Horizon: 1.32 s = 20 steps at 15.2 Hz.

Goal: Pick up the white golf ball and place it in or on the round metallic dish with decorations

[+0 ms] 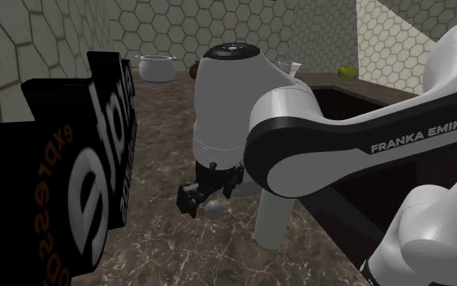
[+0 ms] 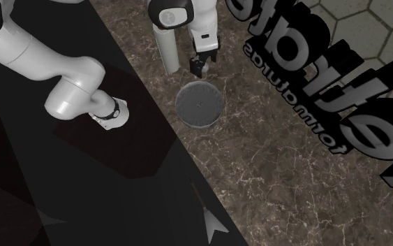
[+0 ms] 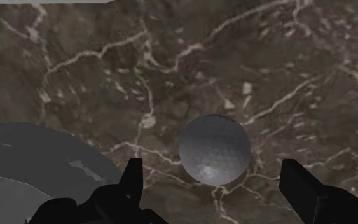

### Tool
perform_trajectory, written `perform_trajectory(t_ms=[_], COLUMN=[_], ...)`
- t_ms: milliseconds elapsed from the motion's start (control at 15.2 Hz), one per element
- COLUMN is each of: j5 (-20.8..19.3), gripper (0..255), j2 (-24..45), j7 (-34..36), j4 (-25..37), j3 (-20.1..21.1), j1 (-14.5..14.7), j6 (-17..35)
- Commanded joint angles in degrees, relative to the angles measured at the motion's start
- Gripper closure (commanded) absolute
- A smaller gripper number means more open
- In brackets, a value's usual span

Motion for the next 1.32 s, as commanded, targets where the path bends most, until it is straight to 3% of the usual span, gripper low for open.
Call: perform_trajectory(t_ms=[0, 264, 330, 924, 1254], j5=[-0.04, -0.04, -0.04, -0.04, 0.39], gripper=[0, 0, 255, 255, 255], j2=[0.06, 0.06, 0.06, 0.06, -0.92], j7=[0.02, 0.02, 0.02, 0.02, -0.89], j4=[-0.11, -0.11, -0.11, -0.12, 2.94], j3=[0.02, 0.02, 0.02, 0.02, -0.81], j1=[-0.02, -0.02, -0.02, -0.02, 0.08], j6=[0.18, 0.18, 0.19, 0.18, -3.69])
